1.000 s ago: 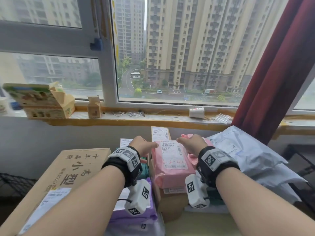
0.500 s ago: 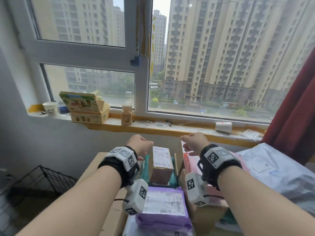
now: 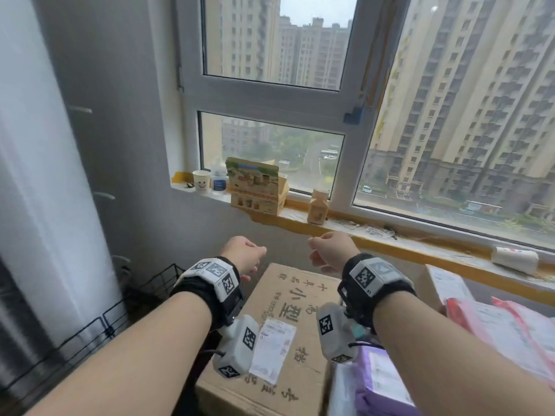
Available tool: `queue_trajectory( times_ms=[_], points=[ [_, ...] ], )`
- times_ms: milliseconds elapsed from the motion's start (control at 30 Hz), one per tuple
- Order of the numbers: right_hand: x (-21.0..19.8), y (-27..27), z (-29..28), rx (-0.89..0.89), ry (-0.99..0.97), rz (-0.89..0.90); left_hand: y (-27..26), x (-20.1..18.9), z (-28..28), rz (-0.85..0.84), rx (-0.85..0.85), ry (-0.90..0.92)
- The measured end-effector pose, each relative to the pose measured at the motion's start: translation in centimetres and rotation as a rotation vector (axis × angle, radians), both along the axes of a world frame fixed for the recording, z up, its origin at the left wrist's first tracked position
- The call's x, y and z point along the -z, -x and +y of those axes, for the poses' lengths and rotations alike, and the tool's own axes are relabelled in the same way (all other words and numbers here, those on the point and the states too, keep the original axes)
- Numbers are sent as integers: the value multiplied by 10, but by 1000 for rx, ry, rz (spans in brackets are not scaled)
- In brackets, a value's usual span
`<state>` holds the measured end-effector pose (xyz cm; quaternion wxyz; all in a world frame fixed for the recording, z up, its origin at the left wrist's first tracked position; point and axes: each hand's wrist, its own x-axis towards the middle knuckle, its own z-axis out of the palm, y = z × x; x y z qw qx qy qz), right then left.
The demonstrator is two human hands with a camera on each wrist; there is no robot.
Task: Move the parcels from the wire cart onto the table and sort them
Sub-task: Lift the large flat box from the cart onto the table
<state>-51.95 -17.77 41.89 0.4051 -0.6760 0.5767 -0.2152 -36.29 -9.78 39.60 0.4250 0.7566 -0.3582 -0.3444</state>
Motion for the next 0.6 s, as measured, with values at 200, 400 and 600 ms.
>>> queue_trajectory(
  times_ms=[200,400,600],
  points=[
    [18,-104,29,-101,-30,-8,-94,15,47,20,-116,2],
    [55,-201,64,-199,-81,-19,-181,49,96,59,-253,-41],
    [104,-271,89,-284,-101,-14,-240,95,128,77,-411,-81]
  ],
)
